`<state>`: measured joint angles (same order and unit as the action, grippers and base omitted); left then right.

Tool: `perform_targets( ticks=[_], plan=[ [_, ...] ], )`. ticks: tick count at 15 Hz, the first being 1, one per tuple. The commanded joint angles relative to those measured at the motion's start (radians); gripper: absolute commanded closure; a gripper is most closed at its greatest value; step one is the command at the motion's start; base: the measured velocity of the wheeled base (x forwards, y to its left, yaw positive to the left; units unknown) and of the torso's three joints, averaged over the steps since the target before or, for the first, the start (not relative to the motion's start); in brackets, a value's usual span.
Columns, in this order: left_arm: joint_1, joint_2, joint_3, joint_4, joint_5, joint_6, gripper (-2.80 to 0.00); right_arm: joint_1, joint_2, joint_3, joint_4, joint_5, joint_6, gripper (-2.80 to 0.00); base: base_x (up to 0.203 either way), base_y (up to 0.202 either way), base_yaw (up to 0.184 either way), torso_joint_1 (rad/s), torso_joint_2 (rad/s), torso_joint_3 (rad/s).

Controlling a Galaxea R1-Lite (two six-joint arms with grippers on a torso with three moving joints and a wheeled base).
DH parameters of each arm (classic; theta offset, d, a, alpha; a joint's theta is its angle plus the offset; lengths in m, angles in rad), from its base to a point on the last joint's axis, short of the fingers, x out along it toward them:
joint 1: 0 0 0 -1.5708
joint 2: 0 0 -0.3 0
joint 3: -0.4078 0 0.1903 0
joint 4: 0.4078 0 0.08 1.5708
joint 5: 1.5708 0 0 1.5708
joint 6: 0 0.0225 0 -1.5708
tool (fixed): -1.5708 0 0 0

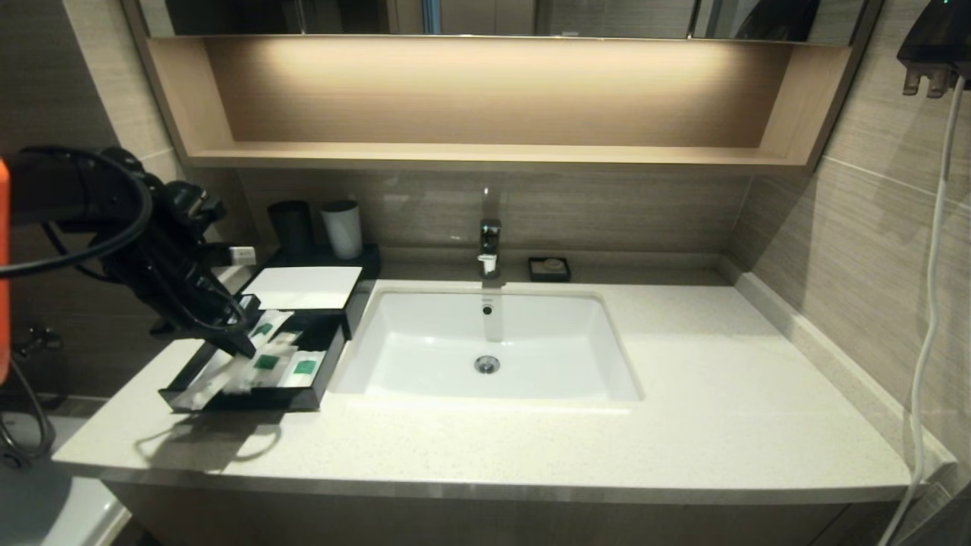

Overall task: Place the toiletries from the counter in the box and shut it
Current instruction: Place the bathroom toiletry into the drawer

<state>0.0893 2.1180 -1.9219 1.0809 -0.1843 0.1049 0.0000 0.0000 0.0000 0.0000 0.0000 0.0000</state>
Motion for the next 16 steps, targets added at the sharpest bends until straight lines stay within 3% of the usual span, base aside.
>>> perform_targets(
  ticks=[1, 16],
  plan=[
    [0.000, 0.017, -0.001, 0.005, -0.001, 0.001, 0.00, 0.000, 0.000, 0.000, 0.000, 0.000, 0.000, 0.00, 0.000, 0.000, 0.000, 0.000, 0.00, 0.000],
    [0.000, 0.122, -0.003, -0.134, -0.001, -0.004, 0.00, 0.000, 0.000, 0.000, 0.000, 0.000, 0.000, 0.00, 0.000, 0.000, 0.000, 0.000, 0.00, 0.000]
  ],
)
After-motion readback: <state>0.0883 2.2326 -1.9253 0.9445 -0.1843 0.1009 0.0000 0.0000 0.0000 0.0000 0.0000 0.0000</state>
